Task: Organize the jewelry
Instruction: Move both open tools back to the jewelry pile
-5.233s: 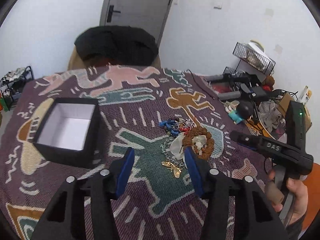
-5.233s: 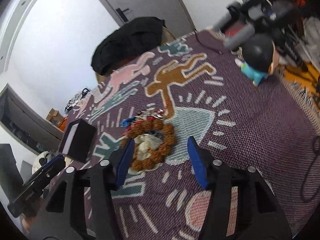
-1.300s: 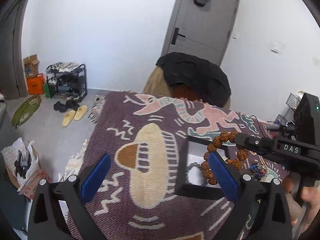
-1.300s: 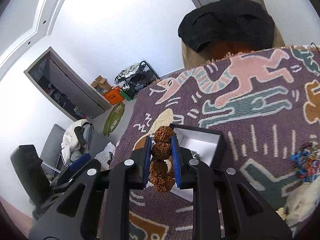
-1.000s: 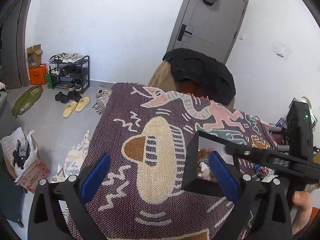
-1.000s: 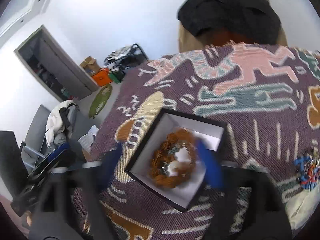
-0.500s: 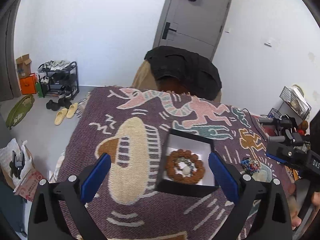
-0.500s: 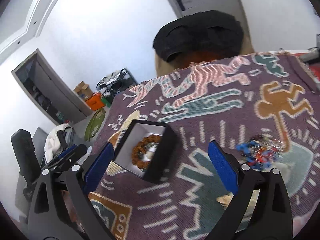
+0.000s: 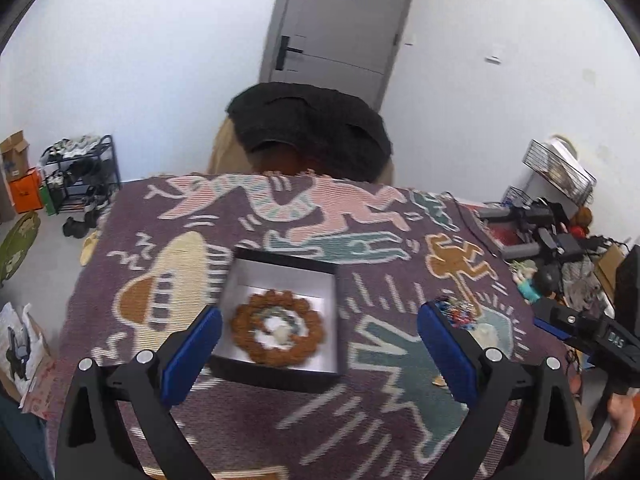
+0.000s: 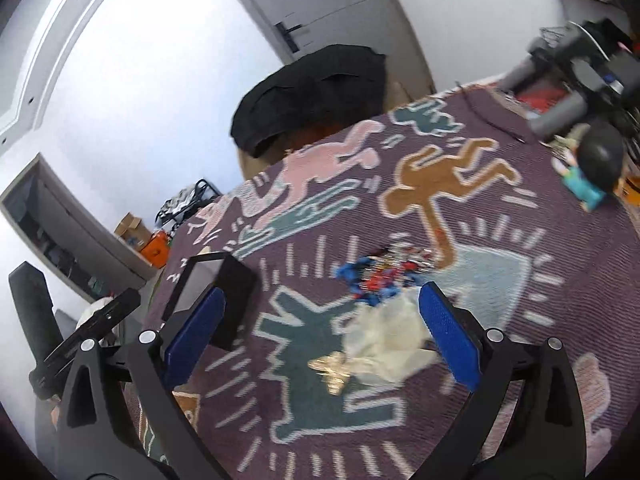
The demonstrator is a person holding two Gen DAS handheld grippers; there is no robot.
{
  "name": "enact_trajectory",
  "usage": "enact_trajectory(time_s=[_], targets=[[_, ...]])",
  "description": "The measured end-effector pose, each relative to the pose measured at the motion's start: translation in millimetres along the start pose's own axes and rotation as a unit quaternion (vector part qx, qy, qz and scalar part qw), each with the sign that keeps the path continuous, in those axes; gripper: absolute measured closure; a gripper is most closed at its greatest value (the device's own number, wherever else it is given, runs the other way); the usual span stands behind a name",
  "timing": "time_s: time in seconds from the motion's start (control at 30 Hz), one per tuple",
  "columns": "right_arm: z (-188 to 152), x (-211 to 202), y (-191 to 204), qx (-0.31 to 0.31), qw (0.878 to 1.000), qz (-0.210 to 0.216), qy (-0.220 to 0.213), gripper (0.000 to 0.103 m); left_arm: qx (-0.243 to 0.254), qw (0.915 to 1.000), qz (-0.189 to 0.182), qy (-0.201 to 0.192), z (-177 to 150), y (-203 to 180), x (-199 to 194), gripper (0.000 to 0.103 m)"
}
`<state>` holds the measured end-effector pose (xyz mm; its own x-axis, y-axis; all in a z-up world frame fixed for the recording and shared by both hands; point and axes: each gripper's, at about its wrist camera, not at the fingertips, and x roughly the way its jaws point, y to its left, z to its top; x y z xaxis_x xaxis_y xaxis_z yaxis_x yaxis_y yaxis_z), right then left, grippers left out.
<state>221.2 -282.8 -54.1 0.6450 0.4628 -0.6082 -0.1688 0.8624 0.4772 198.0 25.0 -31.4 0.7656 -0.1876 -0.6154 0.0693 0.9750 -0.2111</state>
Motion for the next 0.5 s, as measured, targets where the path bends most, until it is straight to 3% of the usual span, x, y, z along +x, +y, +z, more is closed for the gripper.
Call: enact_trajectory(time_s=[0.27, 0.33, 0.4, 0.43, 0.5], targets=[[-8.7, -7.7, -34.9, 0.022, 0.999, -0.027, -0.002, 0.007, 0.037, 0.9987, -0.029, 0.018, -9.7, -47.1, 12.0, 0.008], [-12.8, -7.5, -37.8, 0.015, 0.999, -0.033, 0.001, 0.013, 0.039, 0.9984, -0.037, 0.021, -13.2, -55.8, 14.4, 0.010], [-16.3, -2.4, -42.5, 0.015, 0.999, -0.035, 0.012, 0.023, 0.035, 0.9981, -0.042, 0.029, -16.1, -61.3, 18.2, 0.018], [-18.6, 1.9, -45.2, 0.017, 0.999, -0.036, 0.022, 0.024, 0.031, 0.9979, -0.046, 0.034, -17.8, -63.3, 20.5, 0.024], [-23.3, 8.9, -47.8, 0.015, 0.999, -0.041, 0.032, 0.028, 0.026, 0.9975, -0.050, 0.041, -21.0, -66.2, 24.4, 0.025]])
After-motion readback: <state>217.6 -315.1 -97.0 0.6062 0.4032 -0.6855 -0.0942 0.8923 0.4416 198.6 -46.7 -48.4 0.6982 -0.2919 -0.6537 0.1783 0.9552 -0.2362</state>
